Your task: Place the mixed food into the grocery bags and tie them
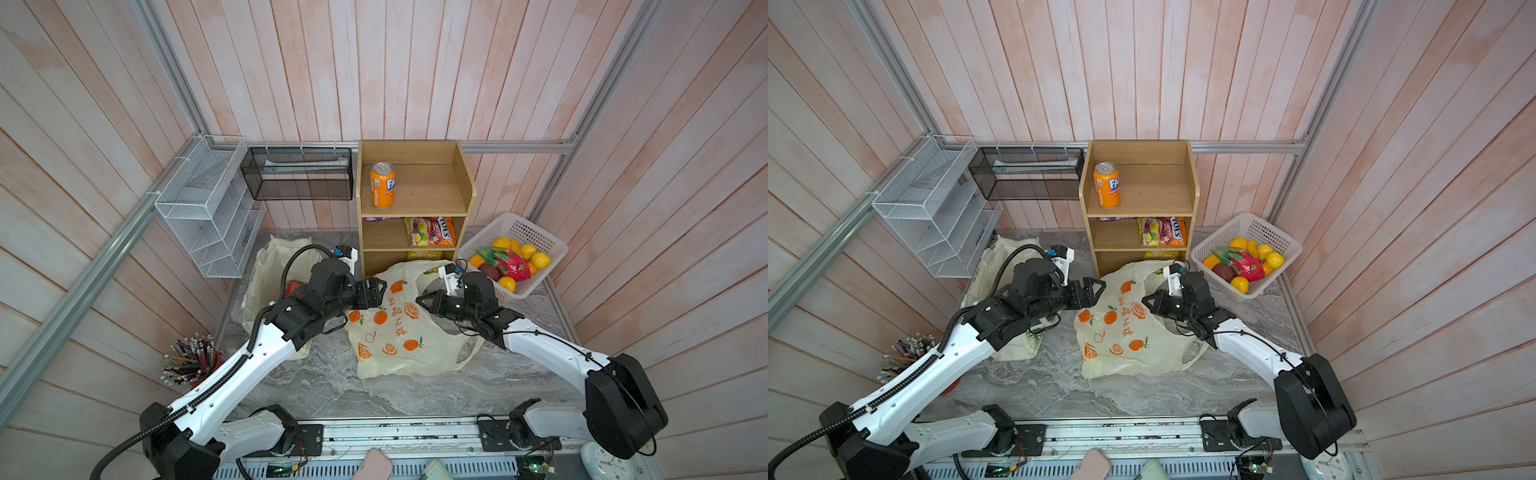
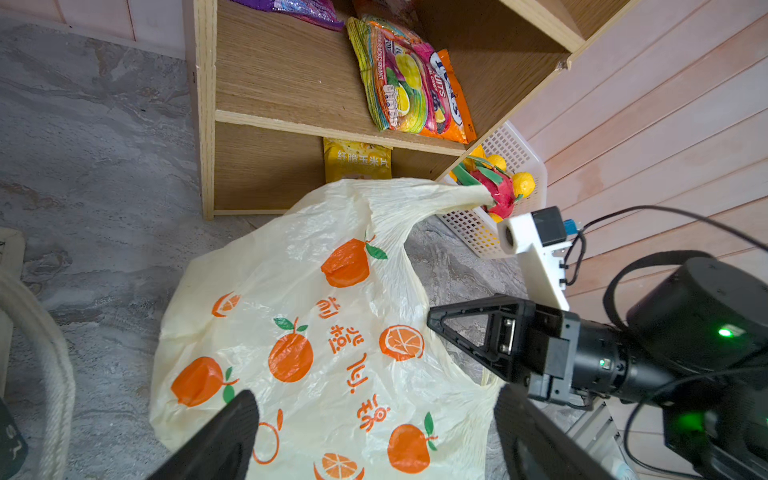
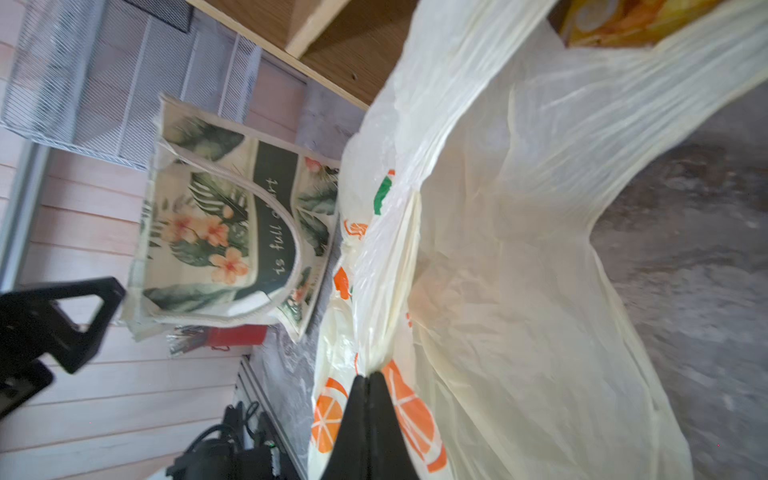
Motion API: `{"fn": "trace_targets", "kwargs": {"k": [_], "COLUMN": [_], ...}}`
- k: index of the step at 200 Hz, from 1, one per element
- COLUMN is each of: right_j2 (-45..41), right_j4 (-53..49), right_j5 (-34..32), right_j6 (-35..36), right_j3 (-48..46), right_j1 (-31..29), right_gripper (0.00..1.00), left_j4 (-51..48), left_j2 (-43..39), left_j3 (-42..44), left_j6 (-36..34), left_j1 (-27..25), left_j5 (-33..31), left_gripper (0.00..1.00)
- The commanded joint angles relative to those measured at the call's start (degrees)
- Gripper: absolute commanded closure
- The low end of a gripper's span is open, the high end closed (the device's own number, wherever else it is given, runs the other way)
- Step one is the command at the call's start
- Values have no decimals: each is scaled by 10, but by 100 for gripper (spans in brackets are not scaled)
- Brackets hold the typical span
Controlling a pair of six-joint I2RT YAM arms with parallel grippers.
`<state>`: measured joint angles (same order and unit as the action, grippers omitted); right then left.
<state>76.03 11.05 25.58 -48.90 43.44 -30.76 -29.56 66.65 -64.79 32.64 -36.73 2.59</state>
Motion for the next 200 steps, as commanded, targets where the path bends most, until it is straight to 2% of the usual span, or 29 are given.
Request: {"fn": "trace_targets", "kwargs": {"k": [1, 31, 66, 78, 96, 121, 135, 163, 200], "right_j2": [9, 27, 74, 90, 92, 58, 28, -35, -117], "right_j4": [69, 105, 133, 134, 132, 77, 40, -18, -60], "right_j5": [-79, -113, -100, -90, -81, -92, -100, -99, -93], "right_j6": [-75, -107, -121, -118, -108, -69, -52, -35, -26], "right_j3": [33, 43, 53, 59, 59, 70, 70, 51, 8], "right_j1": [-26, -55, -76, -81, -82, -74, -63, -15, 85], "right_gripper": [100, 100, 100, 86, 58, 38, 33, 30, 30], "left_j4": [5, 9, 15, 15, 11, 3, 0, 1, -17], "left_j2": [2, 12, 30, 34, 39, 48, 54, 76, 145], "left_j3": [7, 13, 13, 9, 1, -11, -17, -26, -73], "left_j6": [4, 7, 8, 8, 7, 4, 4, 7, 2], "left_j1": [-2, -2, -2, -2, -2, -2, -2, -13, -71], "left_j5": [-2, -1, -6, -14, -27, -37, -34, -35, -92], "left_gripper": [9, 9, 9, 9, 9, 9, 9, 9, 9]}}
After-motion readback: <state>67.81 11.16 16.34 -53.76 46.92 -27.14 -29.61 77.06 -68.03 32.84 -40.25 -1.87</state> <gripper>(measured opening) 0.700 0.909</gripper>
